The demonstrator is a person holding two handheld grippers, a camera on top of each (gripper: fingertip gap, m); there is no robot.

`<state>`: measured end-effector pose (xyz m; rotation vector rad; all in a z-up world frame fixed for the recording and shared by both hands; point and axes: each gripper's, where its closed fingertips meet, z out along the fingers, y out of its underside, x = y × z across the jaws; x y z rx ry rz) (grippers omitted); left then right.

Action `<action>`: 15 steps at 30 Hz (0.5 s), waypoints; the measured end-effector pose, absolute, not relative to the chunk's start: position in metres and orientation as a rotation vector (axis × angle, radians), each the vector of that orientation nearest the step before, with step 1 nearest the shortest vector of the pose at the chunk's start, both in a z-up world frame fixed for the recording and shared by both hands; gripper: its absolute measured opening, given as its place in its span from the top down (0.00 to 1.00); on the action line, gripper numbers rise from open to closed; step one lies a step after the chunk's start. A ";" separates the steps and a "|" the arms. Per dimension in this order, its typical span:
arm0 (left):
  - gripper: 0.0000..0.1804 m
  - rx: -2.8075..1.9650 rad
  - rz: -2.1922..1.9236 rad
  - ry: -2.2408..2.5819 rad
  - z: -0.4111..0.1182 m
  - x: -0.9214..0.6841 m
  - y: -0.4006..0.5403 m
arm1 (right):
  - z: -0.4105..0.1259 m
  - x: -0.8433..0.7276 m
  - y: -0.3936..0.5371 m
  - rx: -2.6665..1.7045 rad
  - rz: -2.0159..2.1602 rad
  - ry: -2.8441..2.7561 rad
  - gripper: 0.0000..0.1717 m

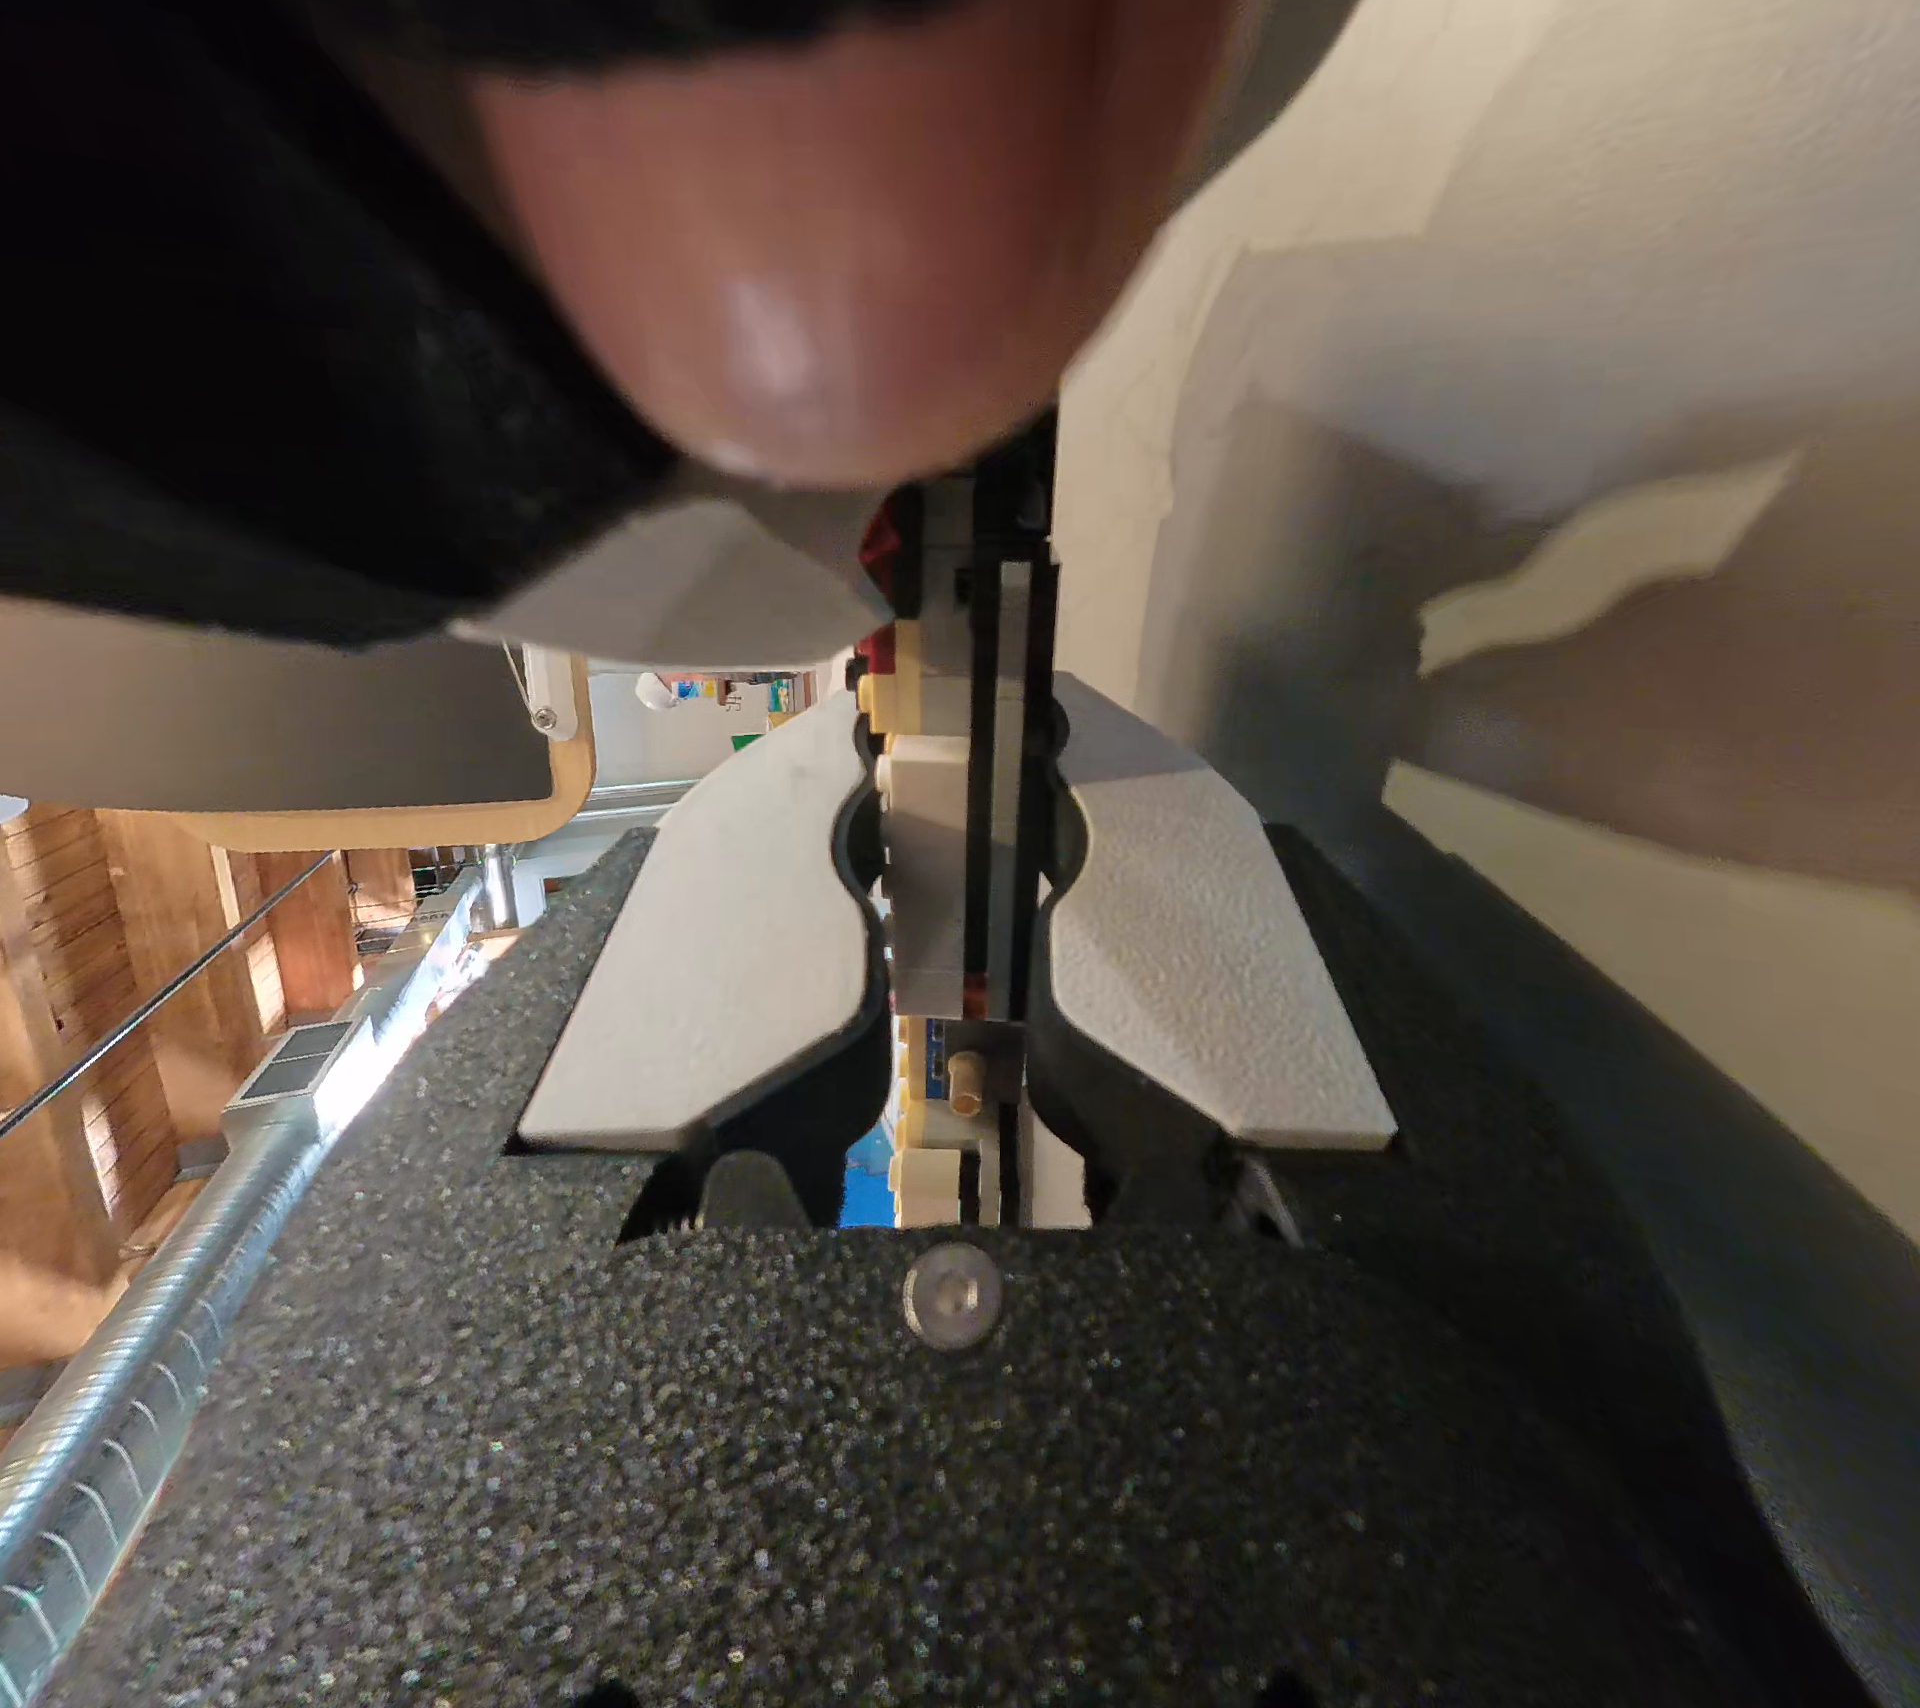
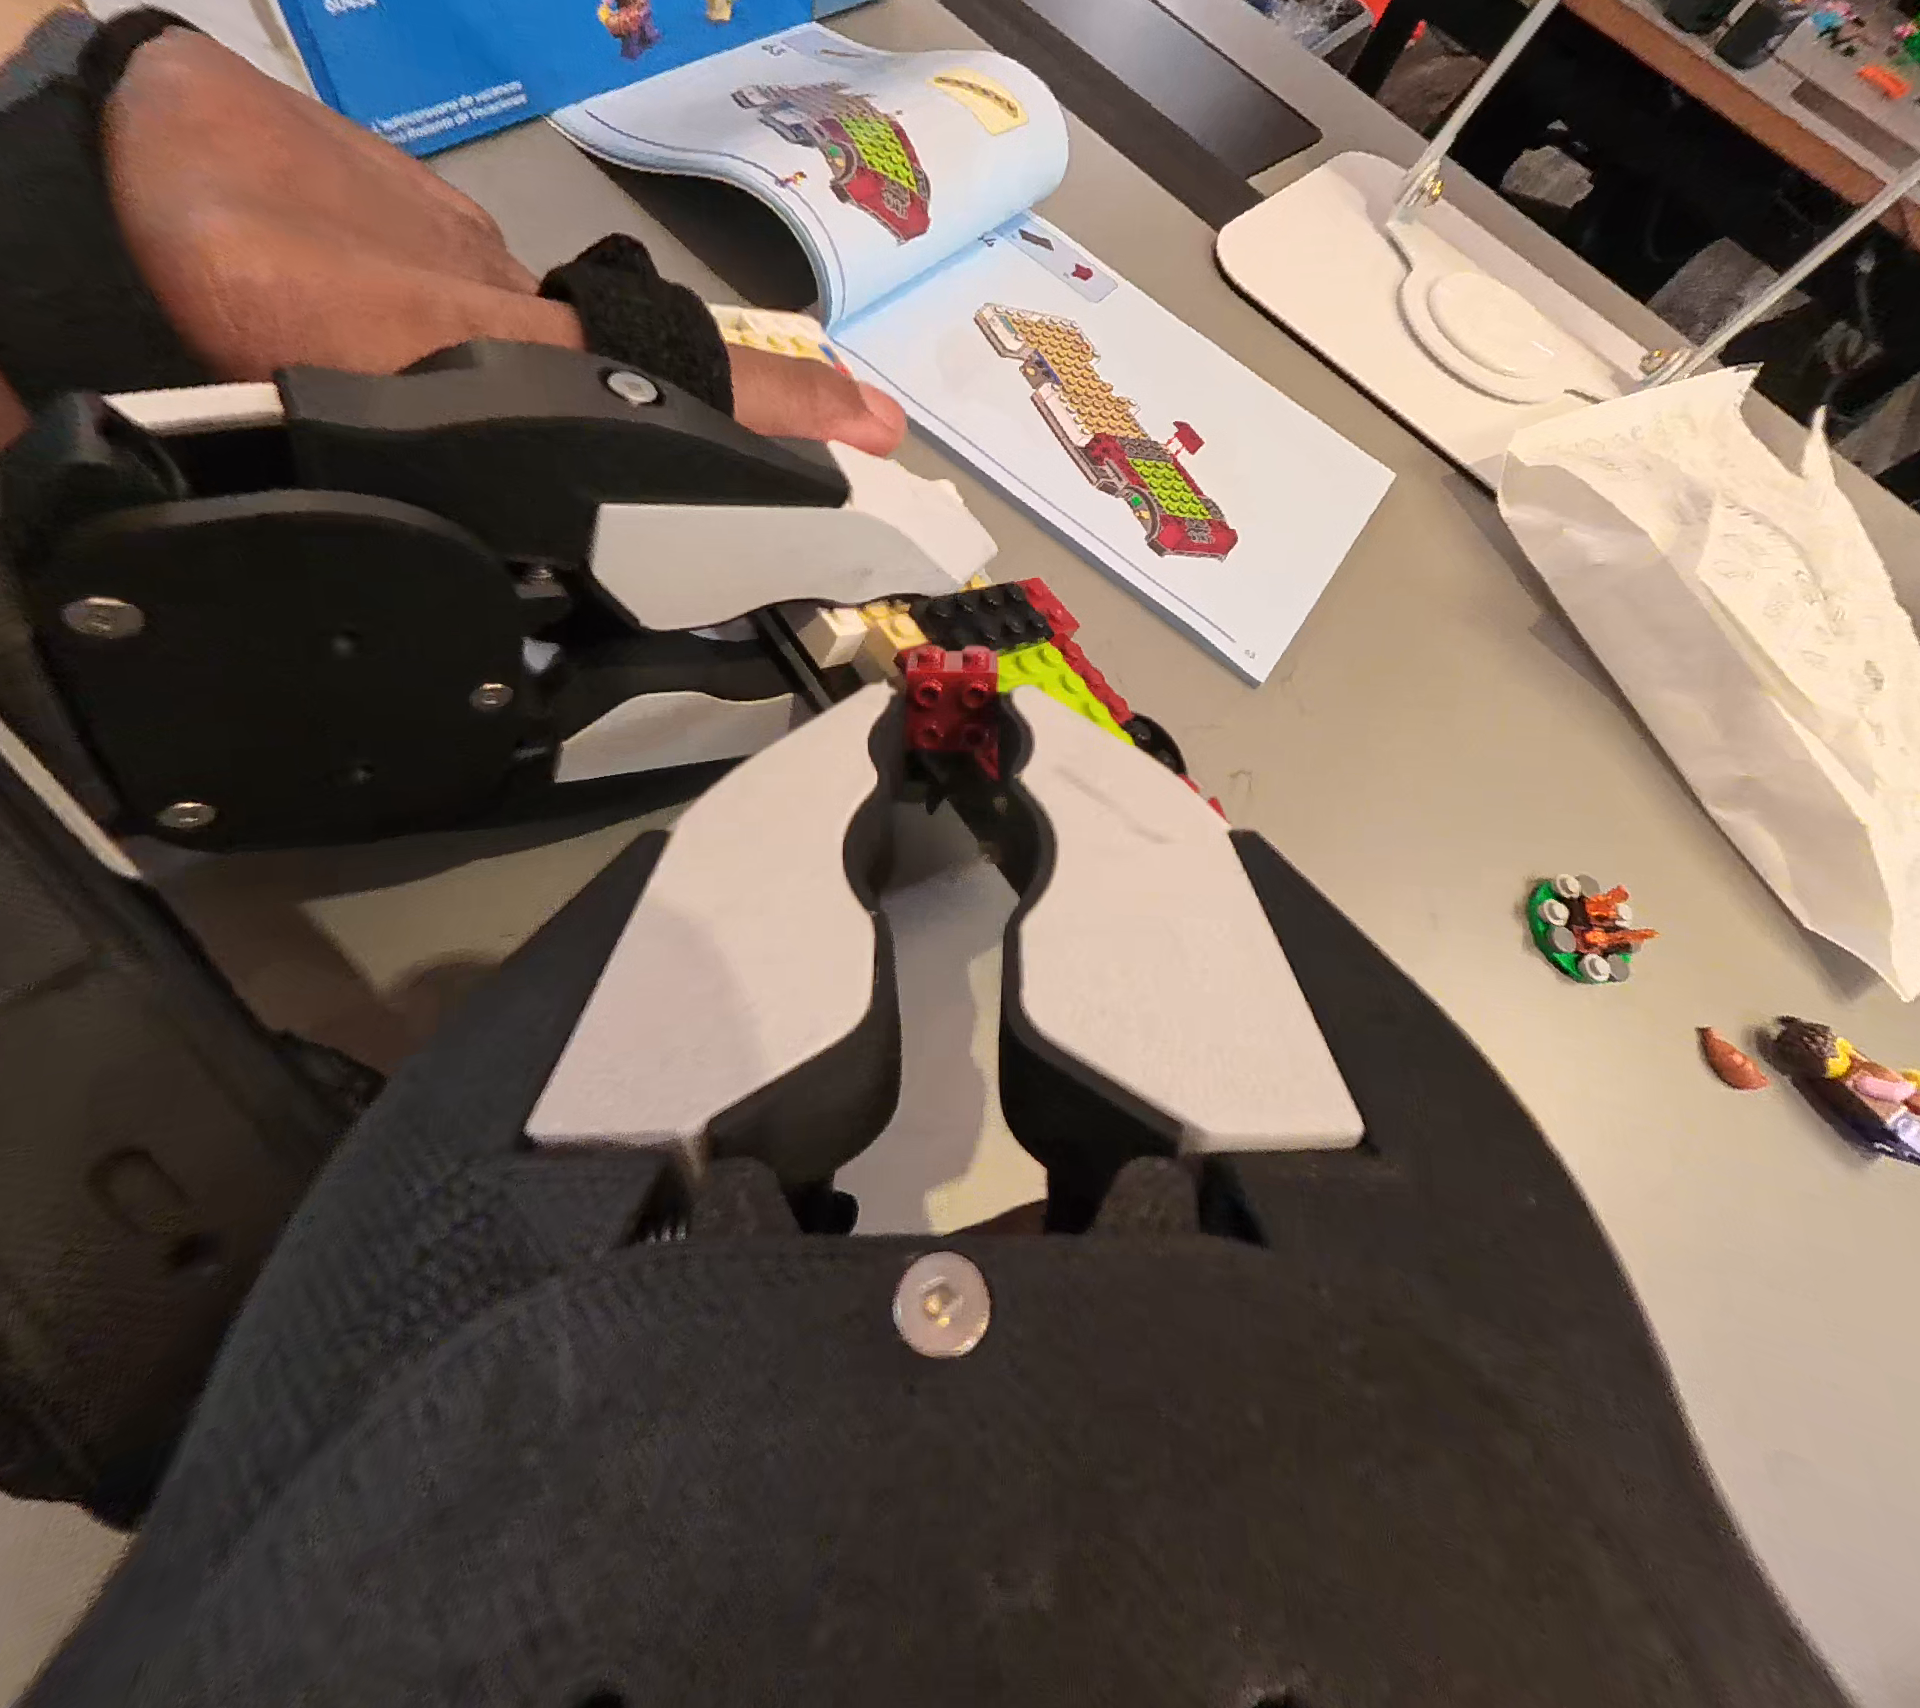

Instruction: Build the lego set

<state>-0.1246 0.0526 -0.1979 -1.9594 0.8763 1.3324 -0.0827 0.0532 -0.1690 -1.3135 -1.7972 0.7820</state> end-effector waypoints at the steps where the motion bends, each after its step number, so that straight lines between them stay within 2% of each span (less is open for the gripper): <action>1: 0.86 -1.960 1.332 0.880 -0.198 -0.124 0.053 | -0.171 -0.083 0.053 -1.329 0.779 -1.804 0.91; 15: 0.86 -1.973 1.299 0.904 -0.204 -0.117 0.056 | -0.176 -0.084 0.048 -1.450 0.834 -1.819 0.91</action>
